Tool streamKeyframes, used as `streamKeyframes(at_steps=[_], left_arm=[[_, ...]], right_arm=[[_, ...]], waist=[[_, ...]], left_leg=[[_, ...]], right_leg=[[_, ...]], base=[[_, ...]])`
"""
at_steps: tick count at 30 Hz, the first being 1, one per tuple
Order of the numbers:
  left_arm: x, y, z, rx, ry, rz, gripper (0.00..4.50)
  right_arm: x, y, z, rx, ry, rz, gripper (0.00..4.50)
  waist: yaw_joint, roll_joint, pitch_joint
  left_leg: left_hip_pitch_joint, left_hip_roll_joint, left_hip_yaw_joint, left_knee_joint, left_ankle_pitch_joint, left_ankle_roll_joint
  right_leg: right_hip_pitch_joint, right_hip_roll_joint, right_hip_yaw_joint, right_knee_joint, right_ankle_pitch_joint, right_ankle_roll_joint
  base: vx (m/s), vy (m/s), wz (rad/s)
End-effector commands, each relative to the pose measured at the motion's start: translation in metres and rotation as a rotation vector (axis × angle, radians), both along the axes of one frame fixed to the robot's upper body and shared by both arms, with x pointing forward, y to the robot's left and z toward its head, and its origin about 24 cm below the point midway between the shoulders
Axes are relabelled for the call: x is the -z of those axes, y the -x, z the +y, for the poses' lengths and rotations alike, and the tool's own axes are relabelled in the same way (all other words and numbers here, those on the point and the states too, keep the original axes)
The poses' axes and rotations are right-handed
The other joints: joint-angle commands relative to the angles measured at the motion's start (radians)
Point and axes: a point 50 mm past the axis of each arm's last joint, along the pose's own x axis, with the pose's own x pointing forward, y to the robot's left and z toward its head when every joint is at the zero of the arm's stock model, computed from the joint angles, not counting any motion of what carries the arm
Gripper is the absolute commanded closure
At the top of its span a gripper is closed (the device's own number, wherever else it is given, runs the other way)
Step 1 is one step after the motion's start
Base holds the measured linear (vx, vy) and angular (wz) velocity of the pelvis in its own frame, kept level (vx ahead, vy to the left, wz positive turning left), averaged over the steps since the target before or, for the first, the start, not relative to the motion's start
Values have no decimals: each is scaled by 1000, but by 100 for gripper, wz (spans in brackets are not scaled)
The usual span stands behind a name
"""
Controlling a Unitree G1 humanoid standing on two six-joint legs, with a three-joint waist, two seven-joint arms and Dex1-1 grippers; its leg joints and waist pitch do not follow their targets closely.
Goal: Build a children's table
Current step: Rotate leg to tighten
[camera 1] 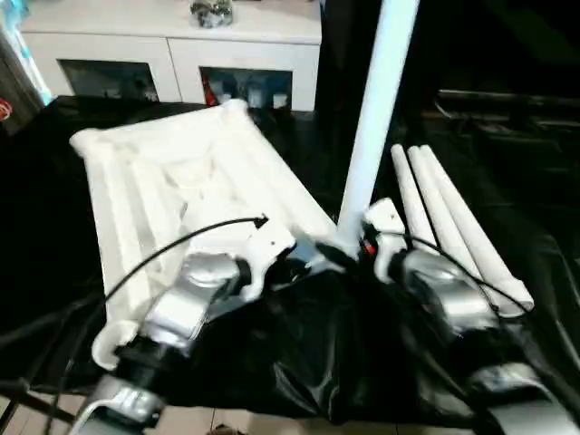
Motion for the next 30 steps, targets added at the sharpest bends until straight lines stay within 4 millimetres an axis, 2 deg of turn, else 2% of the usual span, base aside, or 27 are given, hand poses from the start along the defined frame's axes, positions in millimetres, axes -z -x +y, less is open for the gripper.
streamKeyframes(at_steps=[1,3,5,6,8,10,11,15,17,20,23,25,27,30], left_arm=[[-12,3,-13,94,62,-39,450],[-12,4,-9,117,55,-25,450],[-13,6,-4,161,37,-4,450],[-13,7,0,192,27,6,450],[-13,7,2,204,22,14,450],[-13,7,4,215,18,21,450],[-13,7,6,223,16,26,450],[-13,7,7,226,15,28,450],[-13,7,7,228,17,29,450],[-12,8,6,220,21,22,450],[-11,1,0,135,35,-23,450],[-11,-1,-4,99,44,-43,450],[-12,-6,-11,34,58,-77,450],[-13,-9,-18,-17,76,-104,450]], right_arm=[[-2,8,15,-138,-22,10,61],[-3,11,12,-178,-22,33,61],[-4,18,9,-251,-17,61,61],[-5,21,8,-289,-18,81,61],[-5,23,9,-305,-22,95,86],[-5,25,9,-325,-25,108,86],[-5,27,10,-344,-26,122,115],[-4,31,13,-363,-31,138,128],[-3,33,14,-369,-35,149,163],[0,36,16,-375,-34,161,169],[6,30,19,-272,-18,134,174],[10,25,21,-194,-8,119,175],[16,13,24,-21,11,91,176],[21,4,29,118,15,75,177]], waist=[[0,-5,-63],[4,-5,-63],[9,-5,-64],[11,-3,-64],[10,-3,-64],[11,-3,-64],[11,-3,-64],[12,-3,-64],[11,-6,-64],[14,-6,-65],[14,-6,-64],[11,-6,-60],[0,-7,-55],[-11,-5,-55]], left_leg=[[26,61,-28,-69,-199,59],[28,62,-27,-70,-208,53],[29,63,-28,-70,-199,53],[29,64,-27,-70,-197,56],[28,64,-27,-70,-200,55],[29,64,-27,-71,-205,49],[29,64,-27,-71,-212,42],[30,64,-28,-71,-210,34],[29,63,-28,-72,-208,35],[29,63,-28,-70,-199,38],[30,63,-28,-70,-202,36],[31,62,-29,-73,-233,19],[35,61,-33,-79,-291,-16],[33,60,-38,-83,-322,-34]], right_leg=[[36,-71,41,-69,-117,-238],[34,-71,41,-71,-139,-241],[37,-69,40,-68,-128,-240],[34,-68,39,-66,-118,-241],[33,-68,39,-65,-117,-246],[33,-71,40,-66,-126,-249],[33,-72,40,-66,-134,-250],[33,-73,41,-67,-137,-247],[34,-72,41,-66,-132,-248],[34,-73,41,-66,-131,-244],[32,-74,41,-68,-138,-244],[30,-76,42,-73,-188,-238],[26,-79,42,-82,-291,-218],[26,-79,41,-89,-353,-191]], base=[[0,0,0],[0,0,0],[0,0,0],[0,0,0],[0,0,0],[0,0,0],[0,0,0],[0,0,0],[0,0,0],[0,0,0],[0,0,0],[0,0,0],[0,0,0],[0,0,0]])
